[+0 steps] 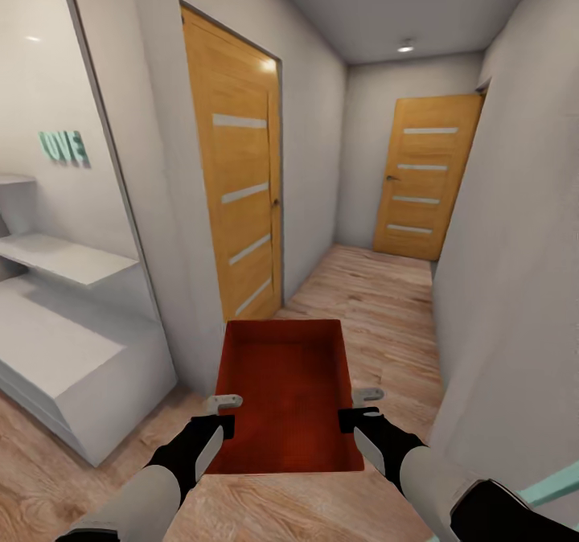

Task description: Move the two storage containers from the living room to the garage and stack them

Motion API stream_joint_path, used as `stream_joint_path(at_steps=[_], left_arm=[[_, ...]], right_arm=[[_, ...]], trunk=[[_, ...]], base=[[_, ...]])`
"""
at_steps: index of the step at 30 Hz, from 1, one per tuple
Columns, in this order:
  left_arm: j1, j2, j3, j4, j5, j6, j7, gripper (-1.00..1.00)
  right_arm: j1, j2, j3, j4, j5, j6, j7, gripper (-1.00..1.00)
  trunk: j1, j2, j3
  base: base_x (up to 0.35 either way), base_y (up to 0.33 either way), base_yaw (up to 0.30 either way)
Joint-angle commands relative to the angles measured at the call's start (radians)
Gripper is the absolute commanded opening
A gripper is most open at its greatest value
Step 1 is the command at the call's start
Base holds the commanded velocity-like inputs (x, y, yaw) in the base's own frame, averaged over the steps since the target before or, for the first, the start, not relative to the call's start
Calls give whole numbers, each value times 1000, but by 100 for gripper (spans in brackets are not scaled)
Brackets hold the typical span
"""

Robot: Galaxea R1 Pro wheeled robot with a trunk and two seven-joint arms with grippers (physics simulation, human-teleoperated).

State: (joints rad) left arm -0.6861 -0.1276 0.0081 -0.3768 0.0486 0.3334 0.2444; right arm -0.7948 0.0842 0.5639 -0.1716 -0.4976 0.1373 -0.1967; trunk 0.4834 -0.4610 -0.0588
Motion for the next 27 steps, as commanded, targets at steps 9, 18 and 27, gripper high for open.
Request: stream_joint_path(at_steps=[9,18,27], left_arm=[[0,28,-5,1,17,6,7,-100],[0,28,-5,1,17,6,7,-100],[0,28,-5,1,17,6,7,-100]], right_arm=[[-1,-11,2,-5,7,-27,-6,-100],[-2,-10,2,-5,7,-27,-6,-100],[-1,-10,2,-5,7,-27,-6,-100]], trunk=[[1,-2,-2],[1,-2,-2],[1,-2,-2]], base=[[321,0,-144],[321,0,-4],[321,0,0]])
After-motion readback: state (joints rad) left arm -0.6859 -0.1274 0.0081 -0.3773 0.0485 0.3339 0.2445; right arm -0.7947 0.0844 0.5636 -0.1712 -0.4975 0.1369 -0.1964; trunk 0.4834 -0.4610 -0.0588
